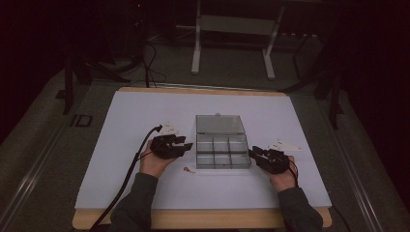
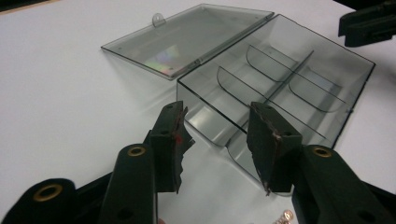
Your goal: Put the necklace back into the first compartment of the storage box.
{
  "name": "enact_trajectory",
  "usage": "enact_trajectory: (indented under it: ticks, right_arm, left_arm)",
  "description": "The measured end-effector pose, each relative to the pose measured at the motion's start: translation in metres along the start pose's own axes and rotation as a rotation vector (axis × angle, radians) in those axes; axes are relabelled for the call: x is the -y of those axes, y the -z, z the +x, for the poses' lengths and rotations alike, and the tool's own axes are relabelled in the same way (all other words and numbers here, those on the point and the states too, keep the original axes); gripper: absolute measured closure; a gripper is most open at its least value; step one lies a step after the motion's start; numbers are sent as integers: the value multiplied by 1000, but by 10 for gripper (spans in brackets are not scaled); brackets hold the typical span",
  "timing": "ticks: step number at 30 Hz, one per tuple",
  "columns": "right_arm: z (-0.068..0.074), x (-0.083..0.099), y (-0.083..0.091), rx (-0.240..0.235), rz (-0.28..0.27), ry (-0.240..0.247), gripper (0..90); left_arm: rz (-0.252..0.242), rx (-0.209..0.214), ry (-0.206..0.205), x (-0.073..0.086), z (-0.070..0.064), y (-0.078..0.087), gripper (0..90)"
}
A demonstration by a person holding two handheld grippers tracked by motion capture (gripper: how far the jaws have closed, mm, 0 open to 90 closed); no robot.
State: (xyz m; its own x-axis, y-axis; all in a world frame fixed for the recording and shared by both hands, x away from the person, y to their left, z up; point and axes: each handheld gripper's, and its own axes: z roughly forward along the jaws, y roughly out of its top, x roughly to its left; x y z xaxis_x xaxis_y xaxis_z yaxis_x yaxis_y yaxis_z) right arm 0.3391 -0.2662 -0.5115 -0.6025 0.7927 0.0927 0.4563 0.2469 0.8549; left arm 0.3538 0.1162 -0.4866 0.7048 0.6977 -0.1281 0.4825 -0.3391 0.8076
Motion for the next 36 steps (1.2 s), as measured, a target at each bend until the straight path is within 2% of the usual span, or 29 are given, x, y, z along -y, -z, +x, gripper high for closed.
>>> enact_trajectory:
  ticks: [5,10,15,26,36]
  right_arm:
    - [-1,0,1,1,-3,-1,704]
    - [-2,0,2,3,-5,-5,704]
    - [-2,0,3,4,-8,-6,702]
    - [-5,0,5,10,-11,-10,703]
    - [-5,0,5,9,-9,-13,703]
  left_arm:
    - [47,30,-7,1,-1,1,594]
    - [84,38,-33,1,-4,4,595]
    - [123,31,-58,2,-8,5,593]
    - [252,16,-97,4,-10,2,587]
    - [316,20,-132,2,-14,-2,583]
